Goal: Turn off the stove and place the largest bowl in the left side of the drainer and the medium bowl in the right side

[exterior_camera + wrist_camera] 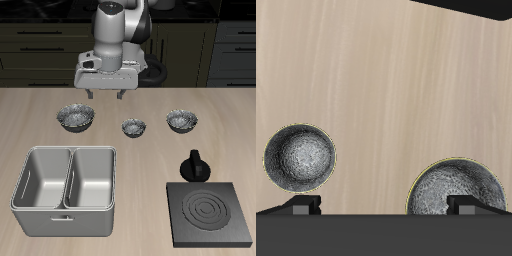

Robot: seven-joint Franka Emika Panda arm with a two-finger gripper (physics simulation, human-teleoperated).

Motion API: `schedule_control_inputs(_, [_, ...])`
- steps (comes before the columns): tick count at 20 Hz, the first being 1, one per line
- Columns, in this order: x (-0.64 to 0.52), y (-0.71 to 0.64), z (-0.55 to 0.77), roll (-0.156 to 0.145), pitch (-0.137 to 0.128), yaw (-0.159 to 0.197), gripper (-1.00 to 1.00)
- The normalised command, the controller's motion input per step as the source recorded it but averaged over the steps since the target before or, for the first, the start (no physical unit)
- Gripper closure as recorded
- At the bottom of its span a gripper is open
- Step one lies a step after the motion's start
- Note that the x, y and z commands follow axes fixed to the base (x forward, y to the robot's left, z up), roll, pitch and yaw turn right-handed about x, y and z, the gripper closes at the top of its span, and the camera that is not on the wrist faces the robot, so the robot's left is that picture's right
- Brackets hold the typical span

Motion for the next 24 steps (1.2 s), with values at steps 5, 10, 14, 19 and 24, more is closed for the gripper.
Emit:
schedule_control_inputs(5, [-0.13, -0.48, 0.03, 0.057, 0.053, -0.046, -1.0])
schedule_control_inputs(10, [-0.13, -0.5, -0.01, -0.021, -0.006, -0.003, -1.0])
schedule_control_inputs(14, [-0.19, -0.32, -0.03, 0.007, -0.016, 0.015, -1.0])
schedule_control_inputs(19, [-0.15, -0.47, -0.02, -0.007, -0.013, 0.017, -1.0])
schedule_control_inputs(24, [-0.1, -0.43, 0.07, -0.01, -0.038, -0.01, -1.0])
